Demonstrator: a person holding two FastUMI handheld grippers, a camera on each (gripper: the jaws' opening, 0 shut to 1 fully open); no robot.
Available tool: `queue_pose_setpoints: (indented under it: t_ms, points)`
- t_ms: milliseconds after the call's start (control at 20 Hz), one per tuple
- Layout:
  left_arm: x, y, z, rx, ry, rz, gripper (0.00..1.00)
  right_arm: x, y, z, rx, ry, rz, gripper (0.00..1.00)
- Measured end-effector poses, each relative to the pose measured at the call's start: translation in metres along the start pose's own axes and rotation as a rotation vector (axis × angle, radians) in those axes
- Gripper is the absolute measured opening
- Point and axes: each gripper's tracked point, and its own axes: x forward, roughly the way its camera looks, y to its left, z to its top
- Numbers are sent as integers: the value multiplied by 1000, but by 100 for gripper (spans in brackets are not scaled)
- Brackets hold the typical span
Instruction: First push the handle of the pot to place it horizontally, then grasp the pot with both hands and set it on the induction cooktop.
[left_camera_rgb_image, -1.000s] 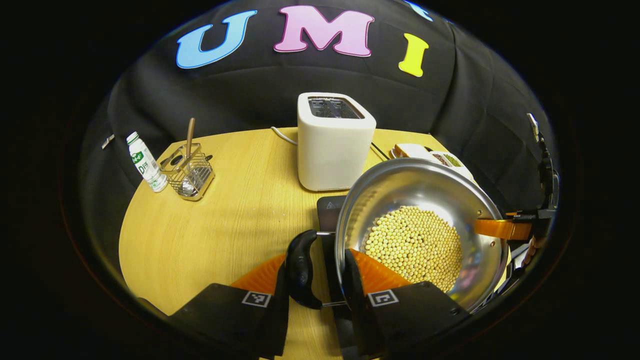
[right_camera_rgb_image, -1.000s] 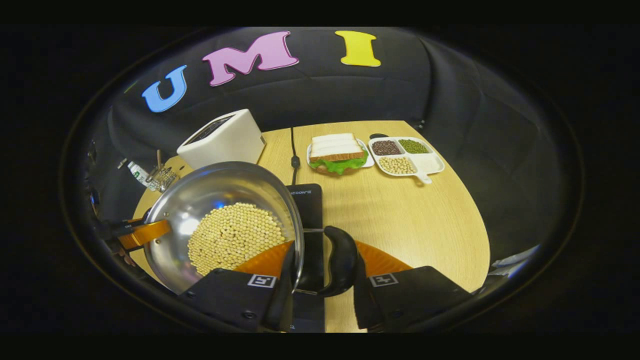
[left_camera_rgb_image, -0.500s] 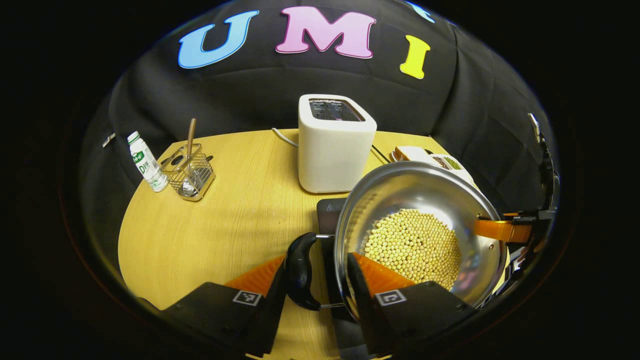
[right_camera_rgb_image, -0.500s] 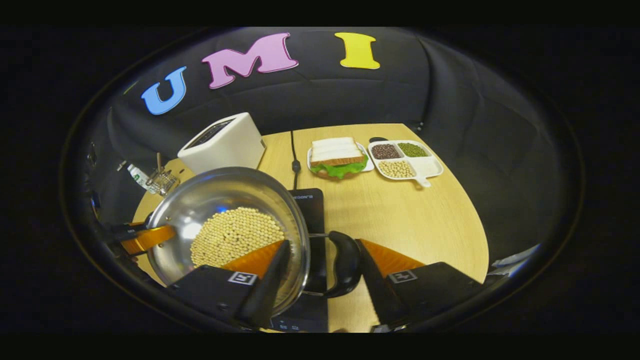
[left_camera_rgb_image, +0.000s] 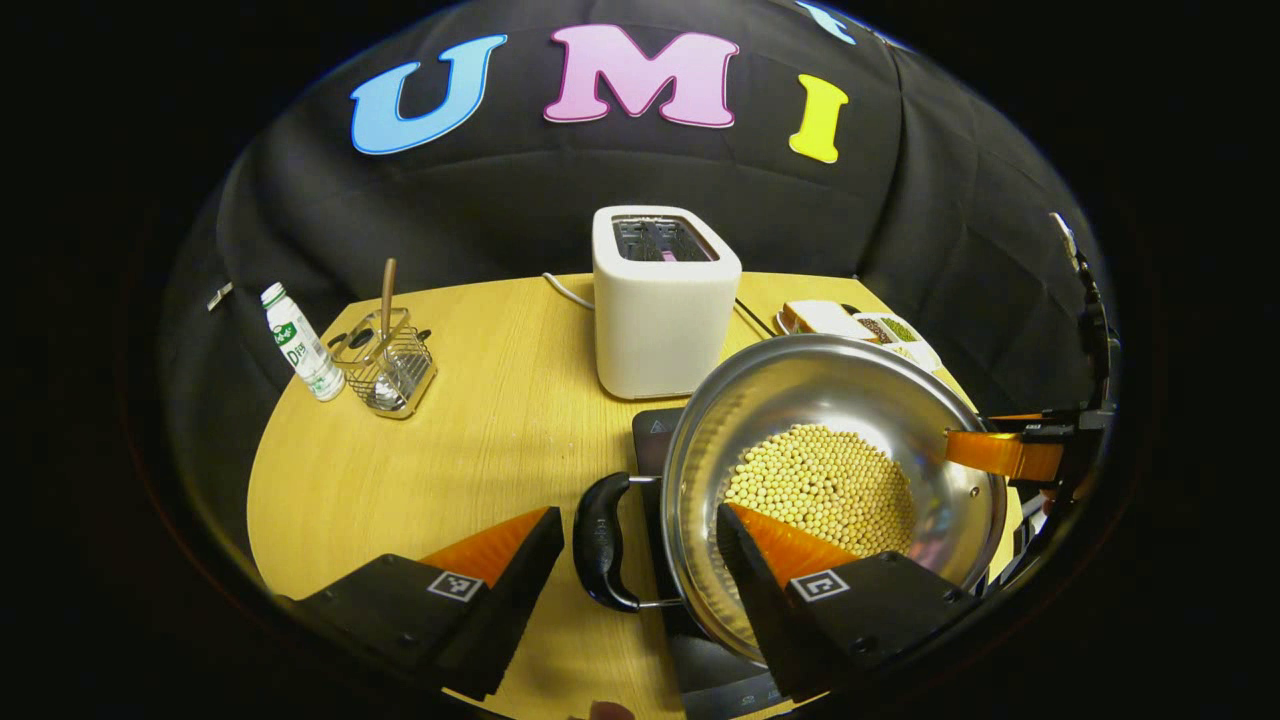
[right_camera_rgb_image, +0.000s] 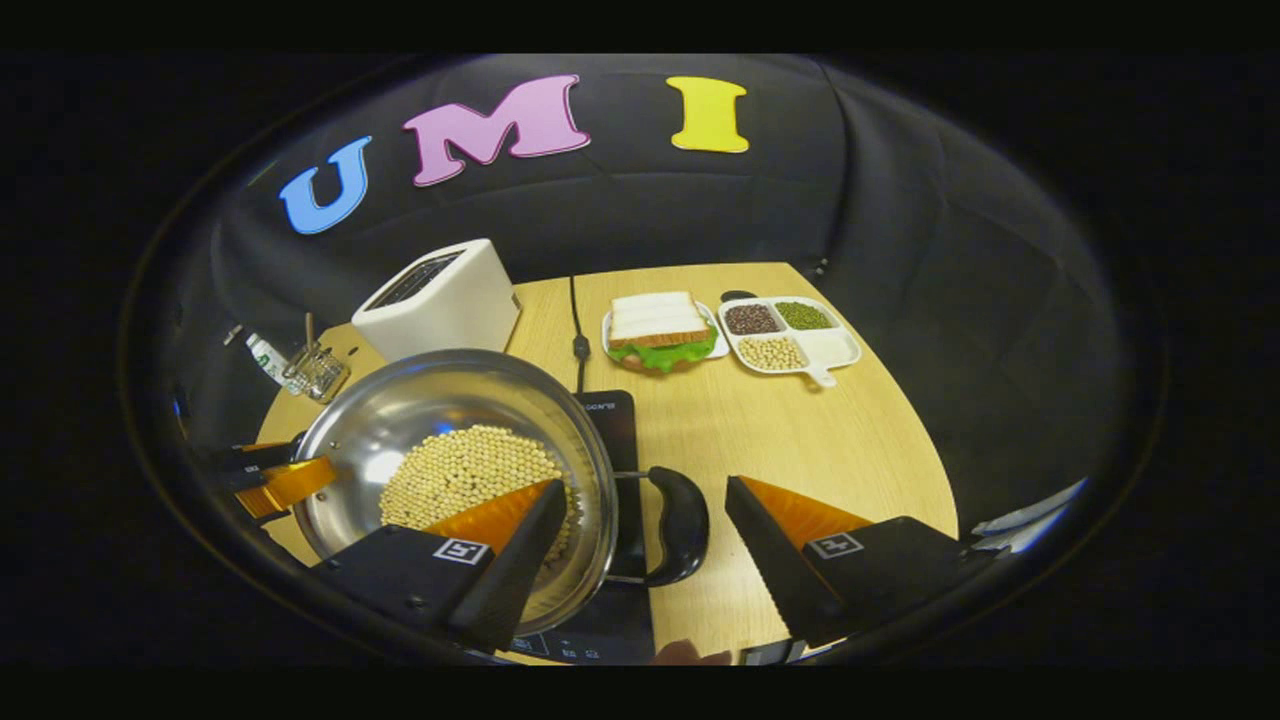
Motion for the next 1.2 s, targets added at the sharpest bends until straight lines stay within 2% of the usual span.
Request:
queue_pose_setpoints:
  t_ms: [350,650,800,1200]
  points:
    - [-41,-8,28,8,-117,-18,95,-46,2,34,-28,-136,-9,99]
    - [-97,-8,59,7,-259,-23,96,-107,27,73,-71,-296,23,99]
    - [-132,-13,71,-5,-326,-52,95,-143,42,87,-100,-390,42,99]
    - [-222,-6,92,29,-503,-42,95,-224,74,96,-116,-550,96,99]
